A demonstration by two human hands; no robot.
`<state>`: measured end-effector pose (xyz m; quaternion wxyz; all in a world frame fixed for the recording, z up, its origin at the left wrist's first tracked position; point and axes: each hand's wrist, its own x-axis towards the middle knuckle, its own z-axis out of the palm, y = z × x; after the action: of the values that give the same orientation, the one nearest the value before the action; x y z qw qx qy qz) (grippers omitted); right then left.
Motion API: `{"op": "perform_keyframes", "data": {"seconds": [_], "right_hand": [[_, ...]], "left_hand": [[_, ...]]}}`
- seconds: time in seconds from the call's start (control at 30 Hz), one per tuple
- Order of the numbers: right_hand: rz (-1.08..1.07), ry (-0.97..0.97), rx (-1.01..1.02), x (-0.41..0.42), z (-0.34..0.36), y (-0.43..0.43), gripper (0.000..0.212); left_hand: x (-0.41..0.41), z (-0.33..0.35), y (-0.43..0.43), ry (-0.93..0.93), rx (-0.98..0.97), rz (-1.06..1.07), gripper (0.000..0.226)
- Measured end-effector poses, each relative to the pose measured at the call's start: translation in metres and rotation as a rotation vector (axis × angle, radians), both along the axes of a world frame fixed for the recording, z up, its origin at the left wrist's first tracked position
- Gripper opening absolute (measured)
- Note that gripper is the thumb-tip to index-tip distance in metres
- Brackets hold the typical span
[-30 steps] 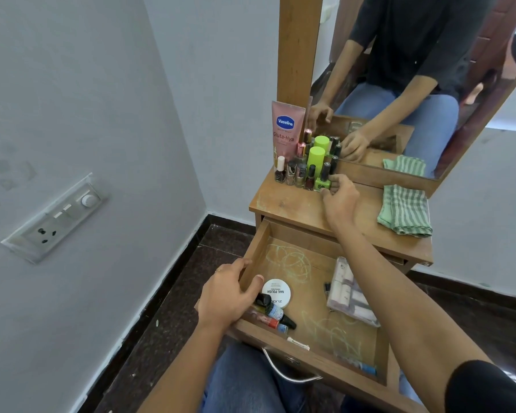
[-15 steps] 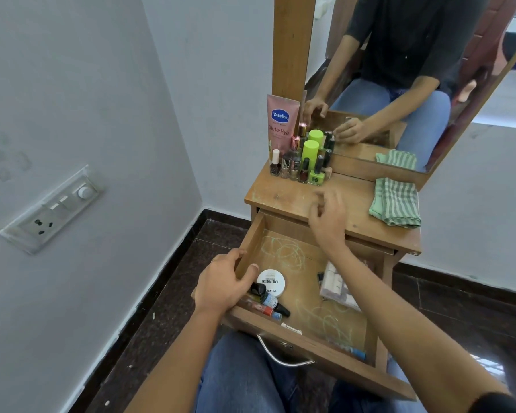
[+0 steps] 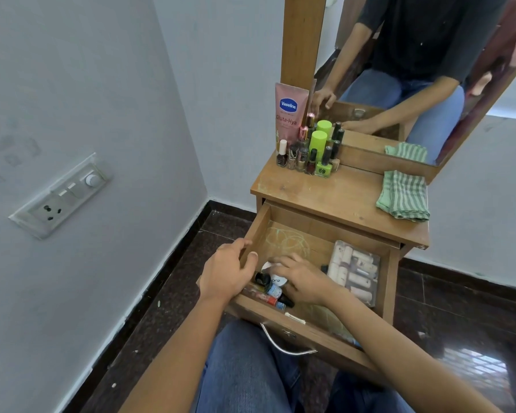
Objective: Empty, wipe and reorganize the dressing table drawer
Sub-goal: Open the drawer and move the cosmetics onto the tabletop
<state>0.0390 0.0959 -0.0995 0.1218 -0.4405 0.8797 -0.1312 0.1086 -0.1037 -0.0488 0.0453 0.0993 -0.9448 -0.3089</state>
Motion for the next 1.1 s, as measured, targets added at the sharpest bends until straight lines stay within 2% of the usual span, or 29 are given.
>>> {"op": "perform_keyframes", "data": {"seconds": [0.17, 0.37, 0.6, 0.8, 0.97, 1.1], "right_hand": [[-0.021, -0.082, -0.080, 0.001, -0.002, -0.001, 0.063], [-0.085, -0.183, -0.157, 0.008, 0.001, -0.010, 0.032], [-0.132, -0.191, -0.061, 0.009, 0.007, -0.032, 0.042], [-0.286, -0.312, -0.090, 0.011, 0.010, -0.050, 0.027], [-0.330, -0.297, -0.081, 0.014, 0.008, -0.055, 0.029], [-0.385, -0.337, -0.103, 0.013, 0.018, -0.046, 0.020]], "left_hand": [[-0.001, 0.000, 0.000, 0.001, 0.001, -0.001, 0.039], [0.000, 0.000, 0.001, -0.007, -0.002, 0.007, 0.038], [-0.001, -0.001, 0.002, 0.003, 0.009, 0.006, 0.037], [-0.001, 0.000, 0.002, 0.000, 0.007, 0.000, 0.037], [0.000, 0.001, 0.001, -0.010, 0.011, 0.003, 0.037], [0.001, 0.002, 0.002, -0.005, 0.011, 0.012, 0.036]]}}
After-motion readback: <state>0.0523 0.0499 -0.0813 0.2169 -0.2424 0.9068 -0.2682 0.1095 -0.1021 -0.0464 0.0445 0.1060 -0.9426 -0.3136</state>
